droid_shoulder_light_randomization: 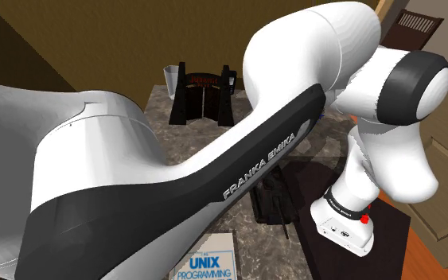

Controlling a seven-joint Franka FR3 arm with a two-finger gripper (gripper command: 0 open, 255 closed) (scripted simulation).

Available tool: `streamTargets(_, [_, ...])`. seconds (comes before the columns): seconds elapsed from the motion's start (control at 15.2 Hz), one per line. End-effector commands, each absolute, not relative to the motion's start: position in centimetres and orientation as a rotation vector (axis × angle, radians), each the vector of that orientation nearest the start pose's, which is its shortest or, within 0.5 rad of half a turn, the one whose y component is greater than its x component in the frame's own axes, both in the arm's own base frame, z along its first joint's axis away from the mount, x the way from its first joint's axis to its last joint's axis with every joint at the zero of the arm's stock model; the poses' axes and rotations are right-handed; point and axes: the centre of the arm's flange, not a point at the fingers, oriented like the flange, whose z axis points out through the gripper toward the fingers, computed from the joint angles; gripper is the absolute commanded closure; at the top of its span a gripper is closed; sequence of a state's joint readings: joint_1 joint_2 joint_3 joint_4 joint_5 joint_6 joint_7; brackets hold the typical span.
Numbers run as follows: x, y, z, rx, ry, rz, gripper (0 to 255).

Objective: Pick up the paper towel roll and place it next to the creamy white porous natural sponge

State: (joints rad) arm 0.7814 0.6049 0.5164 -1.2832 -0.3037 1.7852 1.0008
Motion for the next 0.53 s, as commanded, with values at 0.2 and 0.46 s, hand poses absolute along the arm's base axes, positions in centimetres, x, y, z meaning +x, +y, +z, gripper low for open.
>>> streamTargets(0.2, [29.6, 65.0, 47.7, -3.138, -0.462, 0.005, 0])
streamTargets(0.46, [29.6, 65.0, 47.7, -3.138, -0.462, 0.005, 0])
